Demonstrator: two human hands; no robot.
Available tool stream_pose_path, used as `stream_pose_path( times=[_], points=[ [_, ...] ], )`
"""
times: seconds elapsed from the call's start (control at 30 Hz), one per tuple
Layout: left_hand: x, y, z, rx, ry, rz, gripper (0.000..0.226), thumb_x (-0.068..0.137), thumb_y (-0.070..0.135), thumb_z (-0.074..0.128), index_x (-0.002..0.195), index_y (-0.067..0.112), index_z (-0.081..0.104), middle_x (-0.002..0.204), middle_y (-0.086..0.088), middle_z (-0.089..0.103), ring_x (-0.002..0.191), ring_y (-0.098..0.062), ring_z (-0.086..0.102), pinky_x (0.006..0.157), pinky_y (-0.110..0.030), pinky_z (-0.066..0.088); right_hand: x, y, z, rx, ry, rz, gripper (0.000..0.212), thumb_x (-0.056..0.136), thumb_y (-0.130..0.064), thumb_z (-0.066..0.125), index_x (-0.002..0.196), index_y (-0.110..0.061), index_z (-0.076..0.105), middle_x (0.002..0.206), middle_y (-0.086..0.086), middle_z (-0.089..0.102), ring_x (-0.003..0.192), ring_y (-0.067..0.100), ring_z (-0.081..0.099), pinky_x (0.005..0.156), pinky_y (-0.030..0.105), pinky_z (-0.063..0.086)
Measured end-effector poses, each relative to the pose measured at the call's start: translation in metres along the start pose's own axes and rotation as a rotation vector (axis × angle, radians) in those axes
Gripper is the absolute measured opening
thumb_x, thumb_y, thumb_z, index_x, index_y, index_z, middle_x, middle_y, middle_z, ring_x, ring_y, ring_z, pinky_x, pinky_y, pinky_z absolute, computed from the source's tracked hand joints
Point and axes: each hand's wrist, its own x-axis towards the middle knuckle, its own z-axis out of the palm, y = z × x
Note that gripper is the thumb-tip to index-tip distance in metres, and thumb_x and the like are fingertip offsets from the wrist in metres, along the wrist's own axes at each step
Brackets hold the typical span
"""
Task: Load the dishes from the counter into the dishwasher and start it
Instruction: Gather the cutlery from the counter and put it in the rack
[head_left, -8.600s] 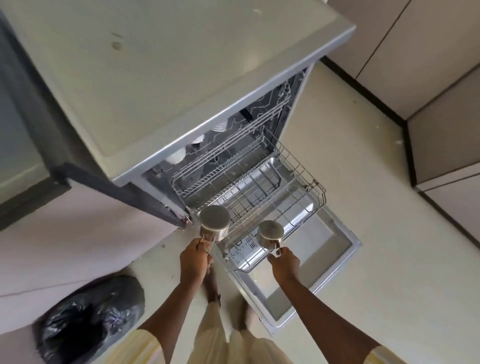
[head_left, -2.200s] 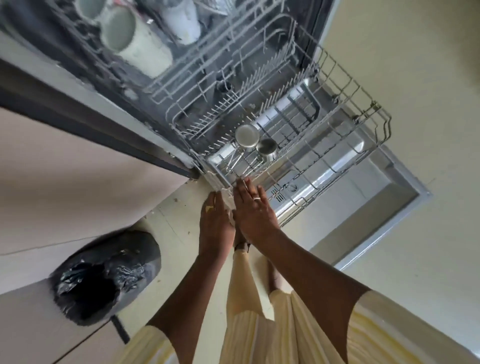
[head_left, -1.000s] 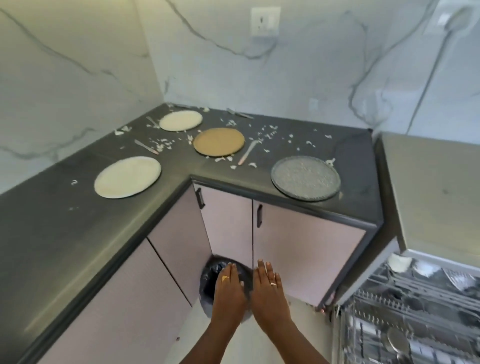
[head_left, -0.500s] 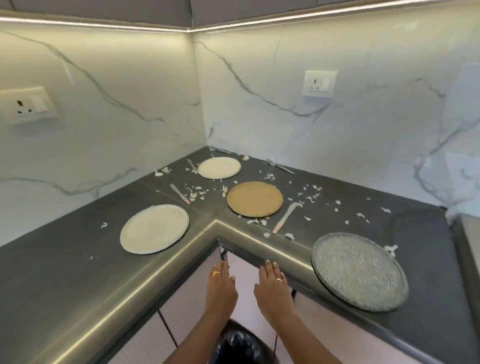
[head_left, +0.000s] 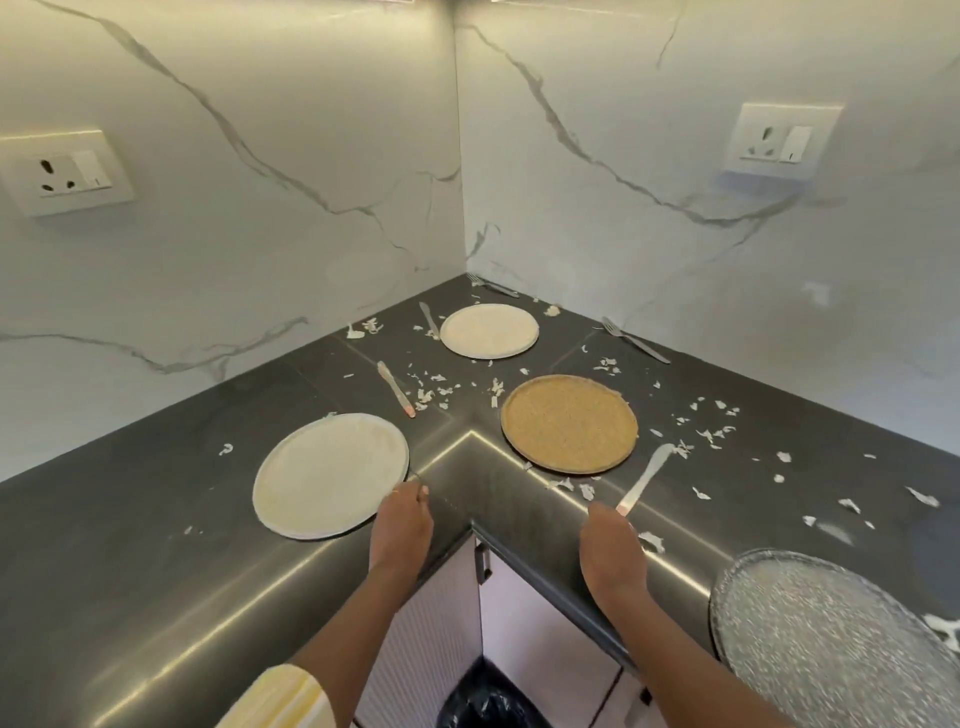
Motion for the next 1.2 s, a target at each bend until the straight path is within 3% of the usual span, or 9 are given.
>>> stream_pose_path(
  times=[0.17, 0.43, 0.57, 0.7, 0.9, 1.0, 1.03, 1.13, 1.2],
  points=[
    [0.086, -0.015, -0.009, 0.037, 0.043, -0.001, 0.029, 0.097, 0.013, 0.04, 0.108, 0.003, 0.065, 0.112, -0.017, 0.065, 0.106, -0.034, 0.056, 0.093, -0.036, 0.04, 0.035, -0.006, -0.003, -0.031, 0.069, 0.1, 0.031, 0.089, 0.006, 0.037, 0.109, -0.008, 0.057, 0.111, 0.01, 0.059, 0.104, 0.025, 0.056, 0.081, 0.029, 0.046],
    [0.222, -0.022, -0.005, -0.011, 0.018, -0.25, 0.03, 0.092, 0.005, 0.046, 0.112, 0.007, 0.068, 0.117, -0.021, 0.062, 0.112, -0.039, 0.053, 0.094, -0.042, 0.044, 0.091, -0.019, 0.0, -0.01, 0.119, 0.419, 0.025, 0.092, 0.001, 0.038, 0.103, -0.003, 0.06, 0.11, 0.018, 0.052, 0.097, 0.031, 0.054, 0.079, 0.032, 0.047],
    [0.259, -0.01, 0.002, -0.016, -0.025, -0.385, 0.027, 0.091, 0.004, 0.047, 0.112, -0.004, 0.062, 0.119, -0.028, 0.057, 0.11, -0.044, 0.054, 0.092, -0.045, 0.045, 0.102, -0.022, 0.01, -0.069, 0.125, 0.555, 0.024, 0.094, -0.003, 0.037, 0.107, -0.001, 0.057, 0.106, 0.022, 0.057, 0.096, 0.033, 0.055, 0.079, 0.034, 0.046],
    [0.289, -0.008, 0.005, -0.018, -0.094, -0.459, 0.038, 0.085, 0.012, 0.064, 0.119, -0.004, 0.055, 0.123, -0.024, 0.055, 0.113, -0.039, 0.055, 0.093, -0.043, 0.046, 0.115, -0.026, 0.014, -0.003, 0.2, 0.65, 0.018, 0.092, 0.0, 0.041, 0.106, 0.007, 0.05, 0.104, 0.031, 0.056, 0.096, 0.043, 0.054, 0.077, 0.042, 0.046],
    [0.311, -0.01, 0.005, -0.054, -0.19, -0.529, 0.047, 0.074, 0.012, 0.077, 0.113, -0.005, 0.059, 0.112, -0.02, 0.064, 0.103, -0.032, 0.063, 0.084, -0.038, 0.055, 0.132, -0.022, 0.014, 0.06, 0.241, 0.808, 0.022, 0.091, -0.001, 0.046, 0.109, 0.012, 0.05, 0.105, 0.033, 0.056, 0.096, 0.045, 0.055, 0.076, 0.045, 0.048],
    [0.319, -0.005, 0.001, -0.127, -0.25, -0.604, 0.039, 0.081, 0.005, 0.068, 0.117, -0.005, 0.055, 0.111, -0.018, 0.064, 0.09, -0.025, 0.065, 0.055, -0.03, 0.057, 0.134, -0.022, 0.015, 0.042, 0.242, 0.823, 0.021, 0.091, 0.0, 0.045, 0.107, 0.012, 0.051, 0.104, 0.033, 0.057, 0.095, 0.044, 0.056, 0.075, 0.044, 0.049],
    [0.32, -0.004, 0.001, -0.124, -0.255, -0.612, 0.038, 0.083, 0.005, 0.066, 0.118, -0.005, 0.055, 0.111, -0.018, 0.064, 0.09, -0.025, 0.066, 0.056, -0.031, 0.057, 0.134, -0.022, 0.016, 0.039, 0.238, 0.823, 0.02, 0.091, 0.0, 0.046, 0.107, 0.011, 0.052, 0.103, 0.032, 0.058, 0.094, 0.043, 0.056, 0.074, 0.043, 0.049],
    [0.32, -0.001, 0.005, -0.031, -0.246, -0.572, 0.042, 0.082, 0.013, 0.066, 0.12, -0.003, 0.055, 0.115, -0.018, 0.063, 0.104, -0.03, 0.063, 0.085, -0.038, 0.054, 0.133, -0.021, 0.015, 0.046, 0.224, 0.81, 0.018, 0.091, 0.001, 0.046, 0.105, 0.01, 0.054, 0.102, 0.03, 0.059, 0.094, 0.041, 0.057, 0.074, 0.042, 0.049],
    [0.318, 0.0, 0.009, 0.032, -0.241, -0.542, 0.045, 0.081, 0.017, 0.068, 0.119, -0.002, 0.056, 0.117, -0.017, 0.062, 0.107, -0.031, 0.062, 0.088, -0.038, 0.053, 0.133, -0.019, 0.013, 0.043, 0.207, 0.797, 0.019, 0.091, 0.001, 0.046, 0.105, 0.01, 0.055, 0.103, 0.028, 0.059, 0.095, 0.04, 0.057, 0.075, 0.04, 0.048]
  ],
)
